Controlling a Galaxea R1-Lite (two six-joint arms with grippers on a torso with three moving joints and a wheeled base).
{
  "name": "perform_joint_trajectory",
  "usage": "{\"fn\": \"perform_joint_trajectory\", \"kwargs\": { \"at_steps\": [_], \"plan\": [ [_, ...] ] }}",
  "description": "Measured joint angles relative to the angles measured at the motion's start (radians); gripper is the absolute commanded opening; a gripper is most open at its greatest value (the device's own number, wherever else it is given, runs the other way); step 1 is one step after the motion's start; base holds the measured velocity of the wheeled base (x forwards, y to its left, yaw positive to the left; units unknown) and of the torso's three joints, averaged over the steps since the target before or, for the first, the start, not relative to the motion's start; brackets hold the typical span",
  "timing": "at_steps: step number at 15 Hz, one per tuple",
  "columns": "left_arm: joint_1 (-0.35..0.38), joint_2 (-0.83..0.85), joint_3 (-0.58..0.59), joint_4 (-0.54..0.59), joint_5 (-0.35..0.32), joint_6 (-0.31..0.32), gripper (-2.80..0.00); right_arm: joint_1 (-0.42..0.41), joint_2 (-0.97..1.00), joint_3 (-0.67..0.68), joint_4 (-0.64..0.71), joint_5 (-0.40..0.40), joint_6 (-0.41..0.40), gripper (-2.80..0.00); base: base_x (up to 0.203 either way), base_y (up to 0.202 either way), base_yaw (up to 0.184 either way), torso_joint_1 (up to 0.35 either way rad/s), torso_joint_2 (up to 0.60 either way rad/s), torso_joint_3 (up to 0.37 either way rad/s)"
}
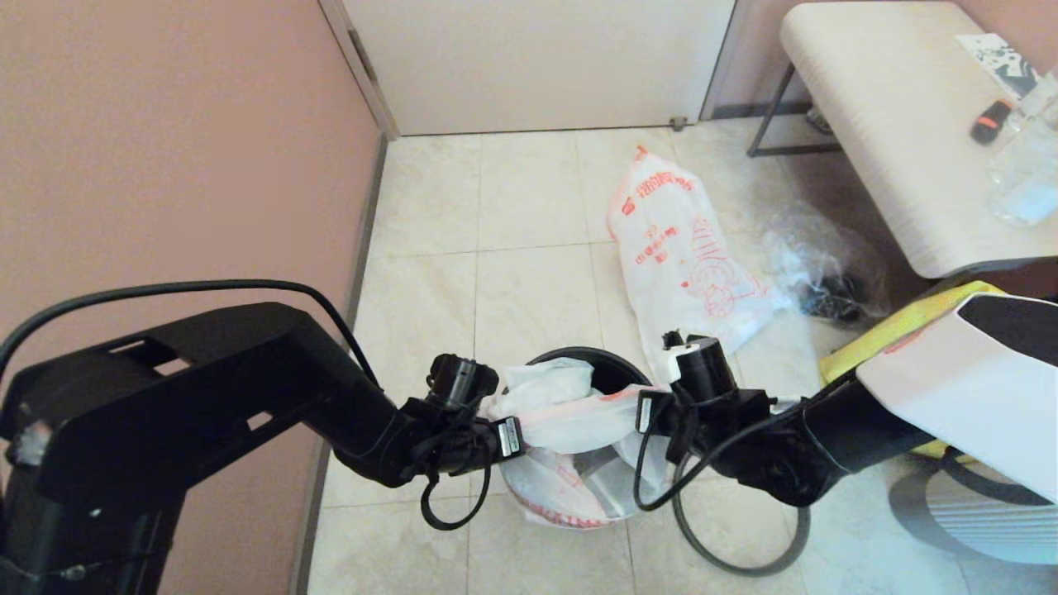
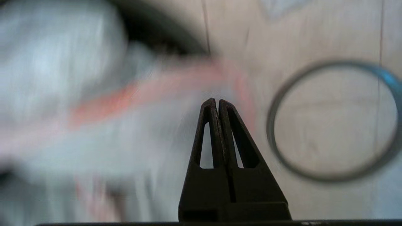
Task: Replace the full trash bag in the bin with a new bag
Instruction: Put the new garbage bag on the trash can
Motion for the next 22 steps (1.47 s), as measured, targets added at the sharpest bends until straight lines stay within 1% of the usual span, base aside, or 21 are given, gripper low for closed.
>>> {"fn": "perform_joint_trajectory", "kwargs": {
  "at_steps": [4, 5, 7, 9, 14, 20, 22],
  "plan": [
    [0.0, -0.001, -0.007, -0.002, 0.001, -0.004, -2.8, 0.074, -0.028, 0.054, 0.007, 0.004, 0.001, -2.8, 0.0, 0.0, 0.0, 0.0, 0.0, 0.0],
    [0.0, -0.001, -0.007, -0.002, 0.001, -0.004, -2.8, 0.086, -0.017, 0.054, -0.003, 0.005, 0.001, -2.8, 0.0, 0.0, 0.0, 0.0, 0.0, 0.0],
    [0.0, -0.002, -0.007, 0.0, 0.001, -0.004, -2.8, 0.099, 0.003, 0.036, -0.066, 0.008, -0.002, -2.8, 0.0, 0.0, 0.0, 0.0, 0.0, 0.0],
    [0.0, 0.0, -0.006, 0.0, 0.001, -0.002, -2.8, 0.102, 0.016, 0.019, -0.101, 0.009, -0.011, -2.8, 0.0, 0.0, 0.0, 0.0, 0.0, 0.0],
    [0.0, -0.001, -0.003, 0.002, 0.001, -0.003, -2.8, 0.098, 0.077, -0.018, -0.103, 0.009, -0.039, -2.8, 0.0, 0.0, 0.0, 0.0, 0.0, 0.0],
    [-0.021, -0.009, 0.019, 0.004, 0.0, -0.001, -2.8, 0.046, 0.158, -0.172, -0.104, 0.009, -0.07, -2.8, 0.0, 0.0, 0.0, 0.0, 0.0, 0.0],
    [-0.023, -0.008, 0.022, 0.006, 0.002, -0.001, -2.8, 0.036, 0.17, -0.202, -0.103, 0.009, -0.072, -2.8, 0.0, 0.0, 0.0, 0.0, 0.0, 0.0]
  ]
}}
